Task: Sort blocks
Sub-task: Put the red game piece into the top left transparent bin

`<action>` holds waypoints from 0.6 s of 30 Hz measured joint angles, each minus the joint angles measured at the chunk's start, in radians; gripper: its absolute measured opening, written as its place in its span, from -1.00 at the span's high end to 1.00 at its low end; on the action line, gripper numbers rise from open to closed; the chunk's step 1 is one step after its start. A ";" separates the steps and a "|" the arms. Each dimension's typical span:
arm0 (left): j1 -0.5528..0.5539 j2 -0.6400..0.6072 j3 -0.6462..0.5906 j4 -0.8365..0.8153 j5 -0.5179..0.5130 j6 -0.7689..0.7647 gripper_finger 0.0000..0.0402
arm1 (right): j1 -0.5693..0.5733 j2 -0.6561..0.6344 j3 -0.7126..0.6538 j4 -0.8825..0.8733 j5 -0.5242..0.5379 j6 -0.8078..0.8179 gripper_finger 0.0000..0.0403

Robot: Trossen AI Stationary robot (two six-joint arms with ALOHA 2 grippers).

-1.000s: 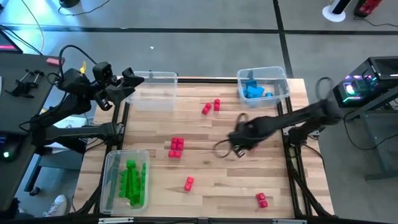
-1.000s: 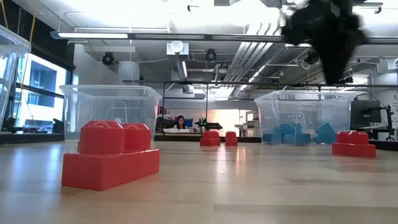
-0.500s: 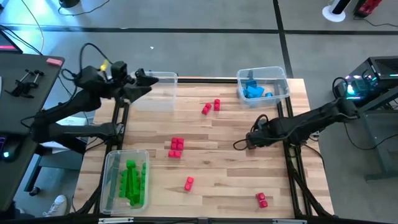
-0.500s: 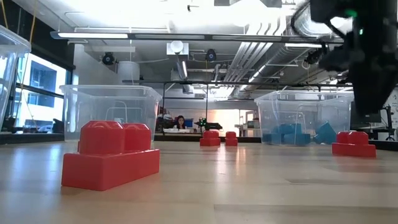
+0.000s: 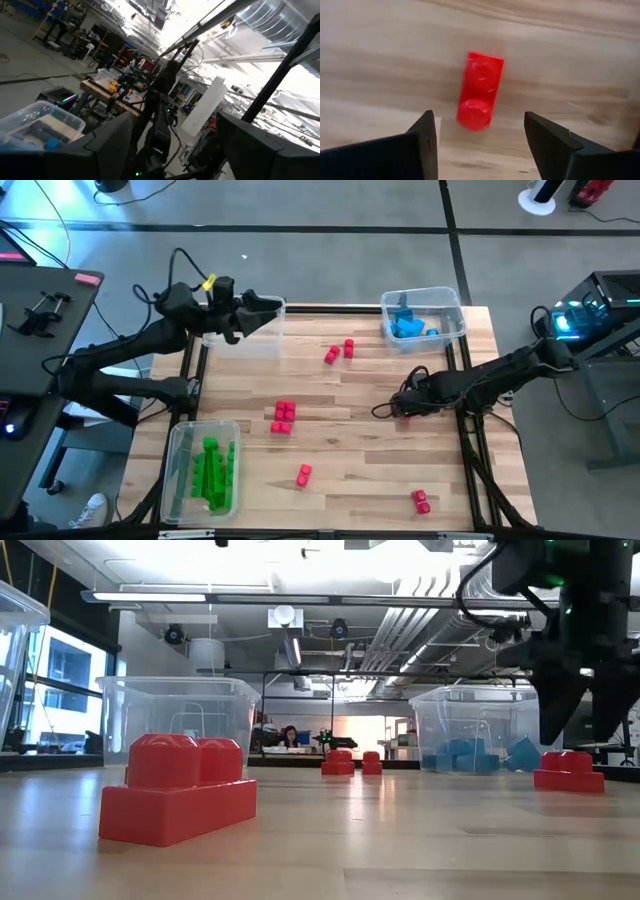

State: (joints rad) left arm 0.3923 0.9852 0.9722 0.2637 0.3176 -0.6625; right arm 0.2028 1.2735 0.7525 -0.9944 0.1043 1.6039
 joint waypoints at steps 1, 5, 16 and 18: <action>0.000 0.007 0.000 -0.001 0.000 0.001 -0.36 | -0.001 0.008 -0.005 -0.001 0.000 0.029 0.04; 0.000 0.027 0.000 0.001 0.000 -0.007 -0.36 | -0.002 0.047 -0.011 0.065 0.000 0.085 0.04; 0.000 0.059 0.000 -0.034 0.003 0.023 -0.36 | -0.013 0.234 -0.009 0.140 -0.039 0.137 0.04; 0.000 0.058 0.000 -0.041 0.005 0.026 -0.36 | -0.013 0.255 -0.007 0.151 -0.044 0.125 0.07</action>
State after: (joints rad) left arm 0.3923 1.0437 0.9722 0.2224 0.3223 -0.6365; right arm 0.1894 1.5290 0.7456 -0.8435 0.0604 1.7287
